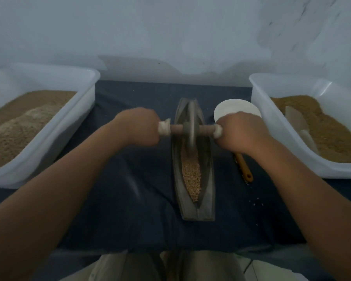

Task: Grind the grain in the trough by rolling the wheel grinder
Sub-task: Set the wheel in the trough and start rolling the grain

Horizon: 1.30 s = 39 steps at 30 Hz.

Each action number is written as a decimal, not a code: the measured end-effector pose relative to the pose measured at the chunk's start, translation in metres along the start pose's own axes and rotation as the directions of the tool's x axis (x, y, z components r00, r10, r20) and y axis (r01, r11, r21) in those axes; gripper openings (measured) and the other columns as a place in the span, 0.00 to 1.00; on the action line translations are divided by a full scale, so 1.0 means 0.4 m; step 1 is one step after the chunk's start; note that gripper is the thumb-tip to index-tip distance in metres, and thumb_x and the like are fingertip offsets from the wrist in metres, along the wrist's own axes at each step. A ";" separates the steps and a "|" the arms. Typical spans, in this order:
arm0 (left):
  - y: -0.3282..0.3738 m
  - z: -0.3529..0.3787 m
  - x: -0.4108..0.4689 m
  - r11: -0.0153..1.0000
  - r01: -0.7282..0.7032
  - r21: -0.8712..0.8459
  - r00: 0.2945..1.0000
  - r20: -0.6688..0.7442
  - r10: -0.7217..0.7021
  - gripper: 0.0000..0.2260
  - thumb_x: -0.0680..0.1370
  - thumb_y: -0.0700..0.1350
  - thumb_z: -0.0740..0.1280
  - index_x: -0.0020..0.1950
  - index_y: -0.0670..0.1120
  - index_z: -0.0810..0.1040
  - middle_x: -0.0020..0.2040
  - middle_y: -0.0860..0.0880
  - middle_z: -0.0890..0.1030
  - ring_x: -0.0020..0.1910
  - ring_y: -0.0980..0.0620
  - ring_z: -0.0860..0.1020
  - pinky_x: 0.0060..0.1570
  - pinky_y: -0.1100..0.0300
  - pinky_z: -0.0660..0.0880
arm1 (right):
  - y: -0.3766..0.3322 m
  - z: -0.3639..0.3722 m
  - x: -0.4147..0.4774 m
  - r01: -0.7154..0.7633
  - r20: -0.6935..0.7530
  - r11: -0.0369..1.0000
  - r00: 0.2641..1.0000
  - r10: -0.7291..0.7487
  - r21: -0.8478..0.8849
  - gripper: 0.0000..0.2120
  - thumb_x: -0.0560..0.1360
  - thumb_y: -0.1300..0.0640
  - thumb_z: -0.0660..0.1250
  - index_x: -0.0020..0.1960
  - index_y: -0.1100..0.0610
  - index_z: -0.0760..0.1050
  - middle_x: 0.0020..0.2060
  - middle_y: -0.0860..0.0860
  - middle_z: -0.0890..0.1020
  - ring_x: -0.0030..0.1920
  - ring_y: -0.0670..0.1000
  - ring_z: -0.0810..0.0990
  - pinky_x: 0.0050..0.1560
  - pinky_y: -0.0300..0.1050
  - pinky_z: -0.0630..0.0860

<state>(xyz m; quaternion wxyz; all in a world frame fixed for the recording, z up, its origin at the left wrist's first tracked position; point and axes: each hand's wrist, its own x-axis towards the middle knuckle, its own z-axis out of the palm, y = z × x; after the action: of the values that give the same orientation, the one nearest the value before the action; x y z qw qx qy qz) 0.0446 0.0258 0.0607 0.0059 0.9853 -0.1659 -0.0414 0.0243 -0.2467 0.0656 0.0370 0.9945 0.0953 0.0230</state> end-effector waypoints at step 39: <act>-0.002 0.086 -0.167 0.994 -0.099 0.040 0.985 -0.136 0.104 0.10 0.63 0.58 0.65 0.30 0.52 0.71 0.24 0.56 0.71 0.24 0.61 0.69 0.25 0.65 0.60 | 0.020 -0.018 -0.193 0.113 0.133 0.991 0.984 -0.122 0.076 0.08 0.70 0.42 0.66 0.36 0.43 0.71 0.30 0.45 0.77 0.30 0.41 0.75 0.30 0.41 0.71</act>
<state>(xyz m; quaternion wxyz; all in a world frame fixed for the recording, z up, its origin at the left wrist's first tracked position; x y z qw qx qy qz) -0.0210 0.0483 0.0319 0.0031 0.9760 -0.2157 0.0297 -0.0504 -0.2689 0.0706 0.0110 0.9871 0.1517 -0.0508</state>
